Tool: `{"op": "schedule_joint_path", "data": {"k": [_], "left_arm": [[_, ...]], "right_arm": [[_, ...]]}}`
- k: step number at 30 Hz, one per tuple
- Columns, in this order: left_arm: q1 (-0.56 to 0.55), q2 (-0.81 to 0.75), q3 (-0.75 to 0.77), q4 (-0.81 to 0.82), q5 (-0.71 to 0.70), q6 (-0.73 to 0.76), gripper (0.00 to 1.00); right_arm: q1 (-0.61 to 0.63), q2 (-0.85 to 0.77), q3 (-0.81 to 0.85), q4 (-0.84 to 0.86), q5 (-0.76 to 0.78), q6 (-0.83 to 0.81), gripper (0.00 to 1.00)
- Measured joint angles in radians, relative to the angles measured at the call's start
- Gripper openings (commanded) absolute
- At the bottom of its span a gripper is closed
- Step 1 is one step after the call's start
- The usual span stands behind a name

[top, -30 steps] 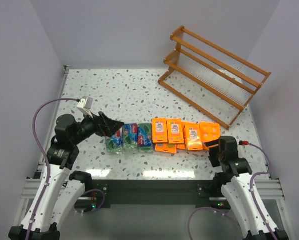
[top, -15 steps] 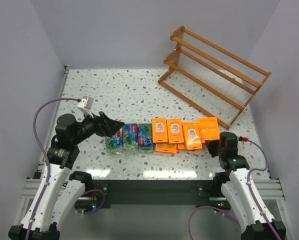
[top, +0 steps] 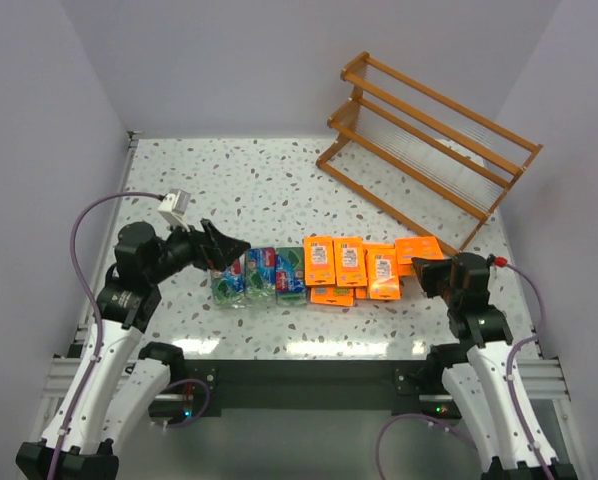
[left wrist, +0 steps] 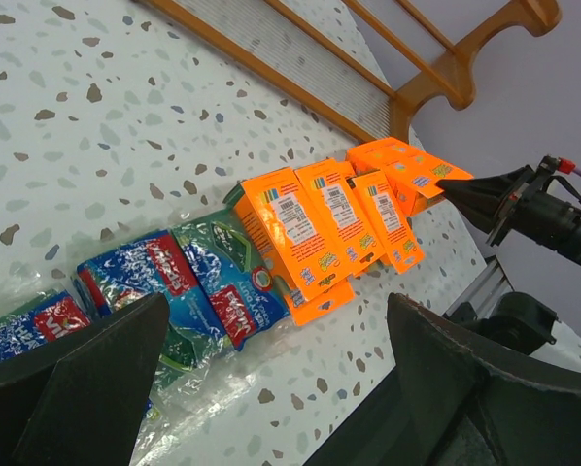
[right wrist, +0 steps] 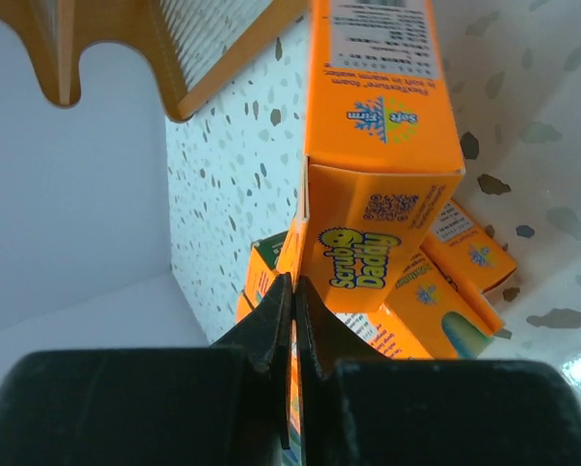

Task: Place and organize the cleaning sponges onto the shelf

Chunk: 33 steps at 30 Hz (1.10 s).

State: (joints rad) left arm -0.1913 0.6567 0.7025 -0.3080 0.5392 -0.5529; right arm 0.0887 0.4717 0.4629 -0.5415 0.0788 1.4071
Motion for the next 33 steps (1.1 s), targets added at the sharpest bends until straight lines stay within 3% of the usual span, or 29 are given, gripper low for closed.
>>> {"op": "schedule_joint_path", "data": {"k": [7,18,33], "left_arm": [[0.0,0.006,0.034,-0.017,-0.015,0.018,1.0],[0.0,0.034,0.055,-0.022,-0.018,0.024,1.0],[0.0,0.063,0.055,-0.015,0.003,0.024,1.0]], "right_arm": [[-0.014,0.182,0.002,0.186,0.003,0.01,0.0],[-0.082,0.204,0.023,0.412,0.039,0.076,0.0],[-0.122,0.434,-0.144,0.71,0.112,0.217,0.0]]}}
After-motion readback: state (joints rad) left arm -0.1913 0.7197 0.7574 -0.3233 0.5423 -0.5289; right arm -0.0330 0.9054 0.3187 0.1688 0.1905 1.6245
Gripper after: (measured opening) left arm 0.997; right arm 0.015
